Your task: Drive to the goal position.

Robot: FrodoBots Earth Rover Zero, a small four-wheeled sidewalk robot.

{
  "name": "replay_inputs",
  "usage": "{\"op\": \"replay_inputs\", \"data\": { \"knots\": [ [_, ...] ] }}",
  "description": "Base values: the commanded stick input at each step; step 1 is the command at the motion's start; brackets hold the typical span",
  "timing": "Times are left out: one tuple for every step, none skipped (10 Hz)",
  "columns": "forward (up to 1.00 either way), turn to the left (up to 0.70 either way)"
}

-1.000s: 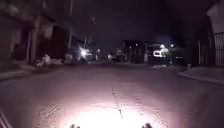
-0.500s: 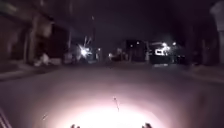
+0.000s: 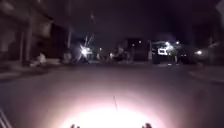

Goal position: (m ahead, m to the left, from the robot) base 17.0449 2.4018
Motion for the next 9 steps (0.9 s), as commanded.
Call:
{"op": "replay_inputs", "data": {
  "knots": [
    [1.0,0.0],
    [1.0,0.0],
    [1.0,0.0],
    [1.0,0.0],
    [1.0,0.0],
    [1.0,0.0],
    [1.0,0.0],
    [1.0,0.0],
    [1.0,0.0]
  ]
}}
